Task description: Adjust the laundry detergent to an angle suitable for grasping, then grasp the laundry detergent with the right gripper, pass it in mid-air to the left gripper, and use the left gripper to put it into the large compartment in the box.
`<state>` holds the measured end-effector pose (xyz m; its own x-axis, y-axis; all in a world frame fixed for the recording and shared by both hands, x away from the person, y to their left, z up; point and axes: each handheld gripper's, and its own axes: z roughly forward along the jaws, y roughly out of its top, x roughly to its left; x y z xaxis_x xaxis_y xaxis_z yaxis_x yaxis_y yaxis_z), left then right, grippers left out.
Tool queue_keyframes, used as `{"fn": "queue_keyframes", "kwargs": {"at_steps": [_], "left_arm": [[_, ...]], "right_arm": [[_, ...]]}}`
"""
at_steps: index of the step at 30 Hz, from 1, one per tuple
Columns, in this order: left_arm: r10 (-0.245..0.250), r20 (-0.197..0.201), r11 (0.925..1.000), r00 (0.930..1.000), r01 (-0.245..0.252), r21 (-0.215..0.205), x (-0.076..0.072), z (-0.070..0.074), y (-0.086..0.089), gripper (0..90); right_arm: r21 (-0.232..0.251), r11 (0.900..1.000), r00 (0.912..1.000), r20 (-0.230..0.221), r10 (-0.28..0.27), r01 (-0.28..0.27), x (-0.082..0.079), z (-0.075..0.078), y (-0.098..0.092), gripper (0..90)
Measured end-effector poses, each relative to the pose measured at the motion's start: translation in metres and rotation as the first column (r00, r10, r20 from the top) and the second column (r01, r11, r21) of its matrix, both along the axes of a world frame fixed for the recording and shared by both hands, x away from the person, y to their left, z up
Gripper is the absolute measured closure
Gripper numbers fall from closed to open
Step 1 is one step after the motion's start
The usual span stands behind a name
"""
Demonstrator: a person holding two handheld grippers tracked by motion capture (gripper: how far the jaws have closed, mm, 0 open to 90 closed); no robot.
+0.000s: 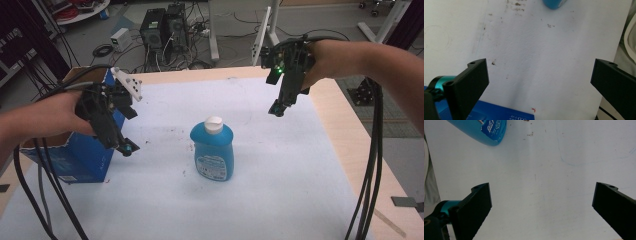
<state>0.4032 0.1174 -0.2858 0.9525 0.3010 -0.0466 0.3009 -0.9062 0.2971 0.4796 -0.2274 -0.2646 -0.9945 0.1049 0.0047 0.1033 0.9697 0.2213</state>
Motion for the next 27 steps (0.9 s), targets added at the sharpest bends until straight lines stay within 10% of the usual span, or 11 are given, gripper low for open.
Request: {"fn": "queue_keyframes", "kwargs": {"at_steps": [27], "left_arm": [[-0.029,0.002,0.9996,0.9996,0.029,-0.005,0.0,-0.002,0.0,1.6]], "right_arm": [[0.036,0.998,0.9989,0.003,-0.046,0.046,-0.023,-0.004,-0.007,1.7]]}}
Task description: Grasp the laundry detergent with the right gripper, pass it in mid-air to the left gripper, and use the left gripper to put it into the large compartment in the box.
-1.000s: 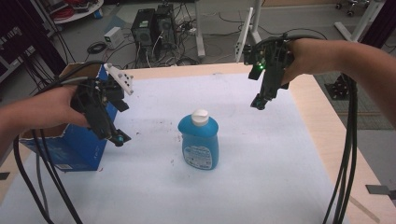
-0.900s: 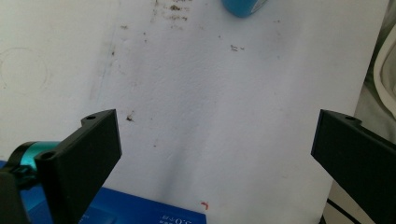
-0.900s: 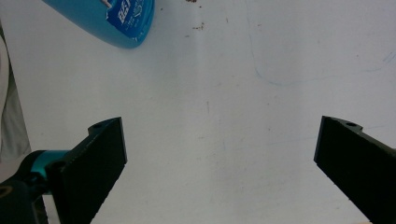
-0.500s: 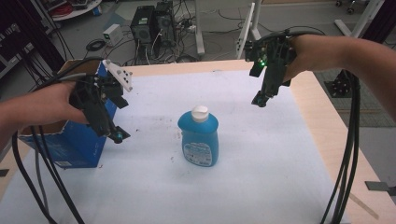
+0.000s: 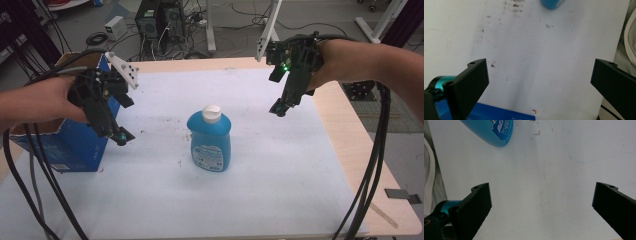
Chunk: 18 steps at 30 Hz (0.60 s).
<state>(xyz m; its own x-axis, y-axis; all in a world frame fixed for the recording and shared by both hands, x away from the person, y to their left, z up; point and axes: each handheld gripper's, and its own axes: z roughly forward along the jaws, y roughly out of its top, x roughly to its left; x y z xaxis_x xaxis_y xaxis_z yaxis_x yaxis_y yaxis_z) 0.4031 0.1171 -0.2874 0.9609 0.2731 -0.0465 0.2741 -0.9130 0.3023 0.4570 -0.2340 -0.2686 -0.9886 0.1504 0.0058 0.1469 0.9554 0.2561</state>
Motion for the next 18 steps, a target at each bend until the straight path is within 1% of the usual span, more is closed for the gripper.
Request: {"fn": "queue_keyframes", "kwargs": {"at_steps": [3,7,10,11,12,13,14,15,16,18], "left_arm": [[0.0,-0.001,1.0,1.0,0.0,-0.006,0.001,-0.001,0.0,1.6],[-0.008,-0.007,1.0,0.9999,0.008,-0.001,0.001,-0.003,-0.002,1.6],[-0.011,-0.007,0.9999,0.9999,0.011,0.0,0.001,-0.005,-0.003,1.6],[-0.013,-0.007,0.9999,0.9999,0.012,-0.003,0.001,-0.005,-0.004,1.6],[-0.013,-0.007,0.9999,0.9999,0.012,-0.003,0.001,-0.005,-0.004,1.7],[-0.017,-0.008,0.9999,0.9998,0.017,0.001,0.002,-0.006,-0.005,1.7],[-0.019,-0.009,0.9998,0.9998,0.019,-0.001,0.002,-0.007,-0.005,1.6],[-0.017,-0.009,0.9998,0.9998,0.017,-0.003,0.002,-0.007,-0.005,1.6],[-0.026,-0.008,0.9997,0.9996,0.026,0.002,0.002,-0.007,-0.005,1.6],[-0.021,-0.009,0.9998,0.9997,0.021,-0.004,0.002,-0.007,-0.005,1.6]], "right_arm": [[0.007,1.0,0.9997,0.003,-0.022,0.022,-0.007,-0.002,-0.001,1.7],[0.03,0.999,0.9992,0.008,-0.04,0.04,-0.017,-0.003,0.0,1.7],[0.038,0.998,0.9987,0.019,-0.047,0.046,-0.024,-0.005,0.002,1.7],[0.048,0.998,0.9987,0.019,-0.047,0.046,-0.026,-0.006,0.002,1.7],[0.048,0.998,0.9987,0.019,-0.047,0.046,-0.026,-0.006,0.002,1.7],[0.054,0.997,0.9984,0.018,-0.054,0.053,-0.029,-0.006,0.002,1.7],[0.082,0.995,0.9981,0.011,-0.06,0.059,-0.033,-0.009,0.002,1.7],[0.092,0.993,0.9977,0.004,-0.068,0.067,-0.035,-0.01,0.002,1.7],[0.105,0.992,0.9972,0.004,-0.075,0.074,-0.036,-0.011,0.002,1.7],[0.114,0.99,0.9966,0.003,-0.083,0.082,-0.038,-0.012,0.002,1.7]]}}
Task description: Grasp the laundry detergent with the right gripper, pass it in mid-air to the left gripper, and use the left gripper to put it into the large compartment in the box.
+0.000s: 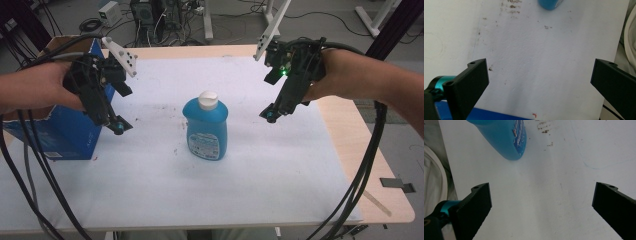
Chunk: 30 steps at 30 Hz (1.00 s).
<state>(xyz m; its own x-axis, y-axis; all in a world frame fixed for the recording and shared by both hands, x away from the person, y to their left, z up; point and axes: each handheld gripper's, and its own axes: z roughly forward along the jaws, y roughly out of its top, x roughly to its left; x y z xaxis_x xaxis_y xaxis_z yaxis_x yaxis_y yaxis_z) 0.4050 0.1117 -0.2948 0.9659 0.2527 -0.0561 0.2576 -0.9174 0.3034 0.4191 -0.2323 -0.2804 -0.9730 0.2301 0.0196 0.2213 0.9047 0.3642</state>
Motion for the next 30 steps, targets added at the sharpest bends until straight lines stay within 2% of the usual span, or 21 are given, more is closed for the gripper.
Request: {"fn": "queue_keyframes", "kwargs": {"at_steps": [3,8,10,15,23,30], "left_arm": [[-0.01,0.002,0.9999,0.9999,0.01,0.001,0.0,0.0,0.0,1.6],[-0.012,0.0,0.9999,0.9999,0.012,-0.001,0.001,-0.001,-0.001,1.6],[-0.015,0.0,0.9999,0.9999,0.015,0.0,0.001,-0.001,-0.002,1.6],[-0.011,0.001,0.9999,0.9999,0.011,-0.002,0.001,-0.002,-0.002,1.6],[-0.012,0.002,0.9999,0.9999,0.012,0.0,0.002,-0.002,-0.001,1.6],[-0.006,0.003,1.0,1.0,0.006,-0.004,0.001,-0.003,-0.001,1.6]], "right_arm": [[0.028,1.0,1.0,0.005,-0.005,0.005,-0.007,-0.003,0.001,1.7],[0.099,0.995,0.9993,0.019,-0.033,0.031,-0.014,-0.006,0.004,1.7],[0.121,0.992,0.9989,0.008,-0.045,0.044,-0.017,-0.01,0.006,1.7],[0.132,0.99,0.999,0.005,-0.045,0.044,-0.023,-0.016,0.01,1.7],[0.189,0.978,0.9962,-0.002,-0.087,0.086,-0.033,-0.03,0.01,1.7],[0.221,0.97,0.9952,-0.005,-0.098,0.096,-0.039,-0.039,0.011,1.7]]}}
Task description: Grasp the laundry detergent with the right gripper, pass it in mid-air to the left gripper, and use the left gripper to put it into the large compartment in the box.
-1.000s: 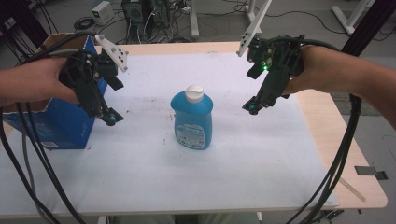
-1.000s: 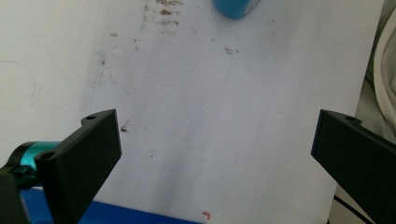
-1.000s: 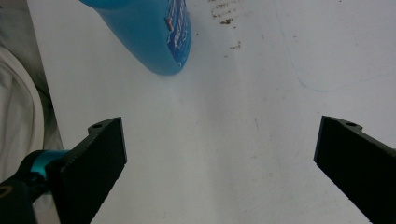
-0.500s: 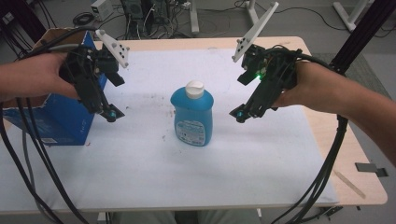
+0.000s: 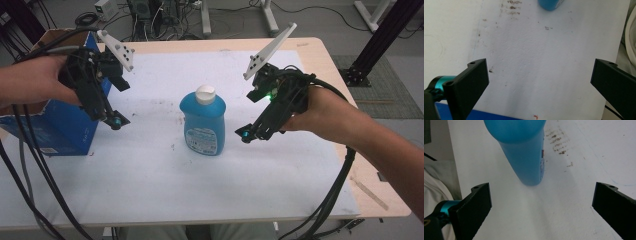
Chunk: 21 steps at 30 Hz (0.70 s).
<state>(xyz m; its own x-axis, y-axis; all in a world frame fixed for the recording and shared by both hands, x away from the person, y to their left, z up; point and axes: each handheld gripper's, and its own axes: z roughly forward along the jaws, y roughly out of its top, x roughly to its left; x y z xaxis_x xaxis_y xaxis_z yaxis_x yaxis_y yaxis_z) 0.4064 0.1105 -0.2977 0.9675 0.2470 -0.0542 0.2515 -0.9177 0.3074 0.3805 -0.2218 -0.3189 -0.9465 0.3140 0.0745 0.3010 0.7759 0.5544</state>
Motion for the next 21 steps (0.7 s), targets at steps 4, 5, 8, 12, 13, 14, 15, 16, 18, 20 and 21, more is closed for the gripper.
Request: {"fn": "queue_keyframes", "kwargs": {"at_steps": [4,5,8,12,13,14,15,16,18,20,21], "left_arm": [[-0.003,-0.002,1.0,1.0,0.003,-0.002,0.0,-0.001,-0.001,1.6],[-0.008,-0.003,1.0,1.0,0.008,0.003,0.0,0.0,-0.001,1.6],[-0.008,-0.003,1.0,1.0,0.008,0.002,0.0,-0.001,-0.002,1.6],[-0.005,-0.003,1.0,1.0,0.005,0.0,0.0,-0.001,-0.002,1.6],[-0.007,-0.003,1.0,1.0,0.007,0.003,0.0,-0.001,-0.001,1.6],[-0.008,-0.003,1.0,1.0,0.008,0.004,0.0,-0.001,-0.001,1.6],[-0.004,-0.003,1.0,1.0,0.004,0.001,0.0,-0.001,-0.001,1.6],[-0.003,-0.003,1.0,1.0,0.003,0.001,0.0,-0.001,-0.001,1.6],[-0.005,-0.004,1.0,1.0,0.005,0.001,0.0,-0.001,-0.002,1.7],[-0.006,-0.005,1.0,1.0,0.006,0.001,0.0,-0.001,-0.002,1.6],[-0.006,-0.005,1.0,1.0,0.006,0.002,0.0,-0.001,-0.002,1.6]], "right_arm": [[0.031,0.999,0.9999,-0.004,-0.012,0.012,-0.005,-0.007,0.0,1.7],[0.034,0.999,0.9999,0.0,-0.011,0.011,-0.005,-0.009,0.0,1.7],[0.052,0.998,0.9998,0.004,-0.018,0.018,-0.007,-0.012,0.0,1.7],[0.087,0.996,0.9997,0.002,-0.025,0.025,-0.009,-0.016,0.0,1.7],[0.097,0.995,0.9996,0.007,-0.025,0.025,-0.01,-0.019,0.0,1.7],[0.104,0.994,0.9996,0.009,-0.026,0.024,-0.01,-0.02,0.0,1.7],[0.113,0.993,0.9996,0.01,-0.028,0.026,-0.011,-0.021,0.0,1.7],[0.122,0.992,0.9995,0.014,-0.029,0.027,-0.011,-0.022,0.0,1.7],[0.139,0.99,0.9992,0.022,-0.033,0.03,-0.011,-0.024,0.0,1.7],[0.16,0.987,0.999,0.03,-0.033,0.028,-0.012,-0.026,0.001,1.7],[0.172,0.985,0.9989,0.035,-0.032,0.026,-0.013,-0.028,0.001,1.7]]}}
